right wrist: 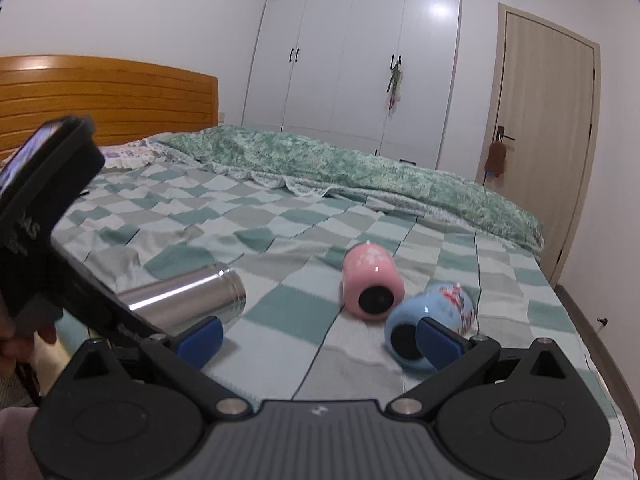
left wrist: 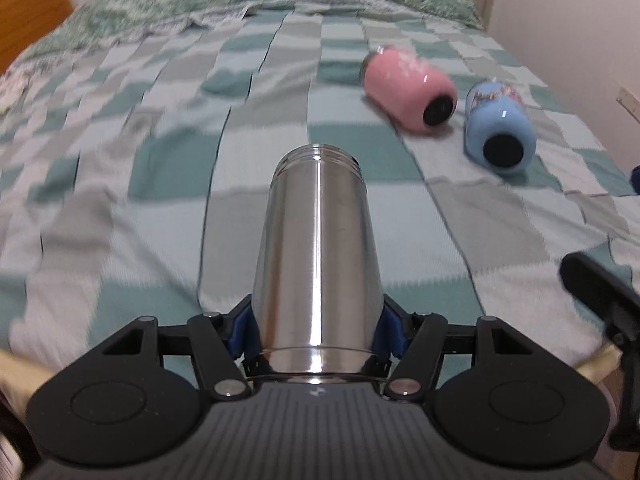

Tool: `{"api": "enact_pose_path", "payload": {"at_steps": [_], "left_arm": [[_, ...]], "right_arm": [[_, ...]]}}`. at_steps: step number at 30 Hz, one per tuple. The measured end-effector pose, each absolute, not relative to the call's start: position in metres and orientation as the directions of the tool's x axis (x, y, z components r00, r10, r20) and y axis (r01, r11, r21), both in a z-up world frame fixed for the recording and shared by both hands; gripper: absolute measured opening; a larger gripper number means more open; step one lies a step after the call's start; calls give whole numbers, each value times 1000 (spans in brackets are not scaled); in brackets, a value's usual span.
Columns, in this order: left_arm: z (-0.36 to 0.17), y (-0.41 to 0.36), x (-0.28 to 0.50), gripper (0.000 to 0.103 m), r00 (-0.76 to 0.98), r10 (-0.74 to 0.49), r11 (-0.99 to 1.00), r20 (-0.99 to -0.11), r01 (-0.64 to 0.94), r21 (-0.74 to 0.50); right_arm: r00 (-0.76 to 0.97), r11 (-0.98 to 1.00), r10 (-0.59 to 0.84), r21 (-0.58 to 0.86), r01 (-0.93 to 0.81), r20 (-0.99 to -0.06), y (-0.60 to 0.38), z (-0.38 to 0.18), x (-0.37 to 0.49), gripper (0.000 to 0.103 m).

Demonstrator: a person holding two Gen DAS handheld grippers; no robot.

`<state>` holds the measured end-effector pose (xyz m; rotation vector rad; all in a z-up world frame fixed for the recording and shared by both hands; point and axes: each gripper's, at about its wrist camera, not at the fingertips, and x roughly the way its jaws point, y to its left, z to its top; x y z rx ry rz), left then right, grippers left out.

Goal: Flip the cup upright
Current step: 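Lift the silver cup with the left tool and pass it to the right tool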

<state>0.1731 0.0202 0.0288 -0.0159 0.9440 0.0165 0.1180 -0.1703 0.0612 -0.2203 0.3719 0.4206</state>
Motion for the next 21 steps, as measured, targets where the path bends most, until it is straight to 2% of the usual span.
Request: {"api": "enact_pose_path", "payload": {"at_steps": [7, 8, 9, 10, 11, 18, 21], "left_arm": [[11, 18, 164, 64, 585, 34, 998, -810, -67, -7], [12, 20, 163, 67, 585, 25, 998, -811, -58, -12], [12, 21, 162, 73, 583, 20, 999, -812, -51, -13], [14, 22, 160, 94, 586, 26, 999, -810, -53, -6], [16, 24, 157, 103, 600, 36, 998, -800, -55, 4], [52, 56, 133, 103, 689, -43, 997, -724, -22, -80], [68, 72, 127, 103, 716, -54, 997, -696, -2, -80]], "right_arm": [[841, 895, 350, -118, -430, -412, -175, 57, 107, 103], [840, 895, 351, -117, -431, -414, -175, 56, 106, 103], [839, 894, 351, -118, -432, -415, -174, 57, 105, 103], [839, 893, 353, -119, -434, -414, -174, 57, 106, 103], [840, 892, 356, -118, -436, -410, -174, 59, 106, 103], [844, 888, 379, -106, -447, -379, -166, 82, 112, 103], [832, 877, 396, -108, -468, -389, -151, 88, 119, 103]]}}
